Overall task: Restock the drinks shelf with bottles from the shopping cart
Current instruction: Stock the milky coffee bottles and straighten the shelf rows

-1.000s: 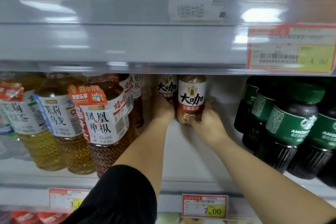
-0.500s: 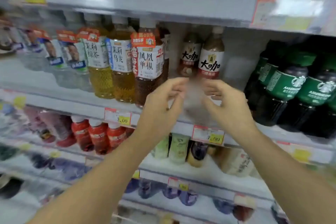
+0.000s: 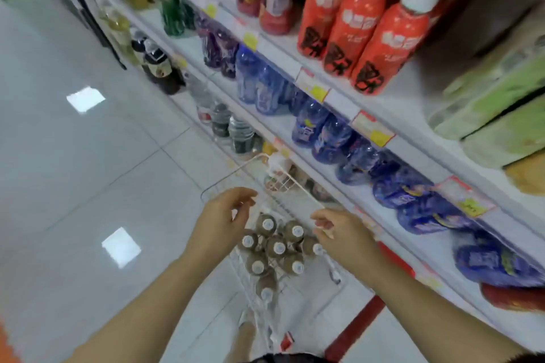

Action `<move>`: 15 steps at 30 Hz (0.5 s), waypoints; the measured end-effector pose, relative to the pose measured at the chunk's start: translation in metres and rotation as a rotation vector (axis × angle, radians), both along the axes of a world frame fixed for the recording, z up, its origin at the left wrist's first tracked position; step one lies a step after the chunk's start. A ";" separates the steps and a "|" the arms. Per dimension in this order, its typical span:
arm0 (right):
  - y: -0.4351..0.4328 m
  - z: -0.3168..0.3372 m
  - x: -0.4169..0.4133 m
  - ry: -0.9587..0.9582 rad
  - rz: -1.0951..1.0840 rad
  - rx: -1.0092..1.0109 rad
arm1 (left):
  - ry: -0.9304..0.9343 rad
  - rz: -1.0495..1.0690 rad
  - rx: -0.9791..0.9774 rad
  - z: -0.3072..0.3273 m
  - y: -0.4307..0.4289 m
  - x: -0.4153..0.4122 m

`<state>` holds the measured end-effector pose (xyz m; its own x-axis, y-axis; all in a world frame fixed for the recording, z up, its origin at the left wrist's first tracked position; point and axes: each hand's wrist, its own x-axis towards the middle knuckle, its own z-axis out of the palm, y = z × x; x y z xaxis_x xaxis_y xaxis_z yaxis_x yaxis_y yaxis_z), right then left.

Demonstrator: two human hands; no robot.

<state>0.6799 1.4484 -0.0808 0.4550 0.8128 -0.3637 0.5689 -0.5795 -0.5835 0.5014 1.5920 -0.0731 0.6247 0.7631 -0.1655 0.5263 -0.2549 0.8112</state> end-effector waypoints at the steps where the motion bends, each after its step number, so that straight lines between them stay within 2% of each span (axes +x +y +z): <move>1: 0.004 -0.023 -0.004 0.030 0.005 -0.057 | 0.050 0.036 -0.020 -0.022 -0.001 -0.013; 5: 0.011 -0.113 -0.012 0.049 0.052 -0.237 | 0.224 0.088 -0.085 -0.099 -0.014 -0.046; 8: 0.016 -0.160 -0.010 -0.021 0.043 -0.275 | 0.304 0.068 -0.124 -0.145 -0.021 -0.055; 15: 0.037 -0.242 -0.001 -0.047 0.042 -0.313 | 0.337 0.056 -0.152 -0.195 -0.029 -0.057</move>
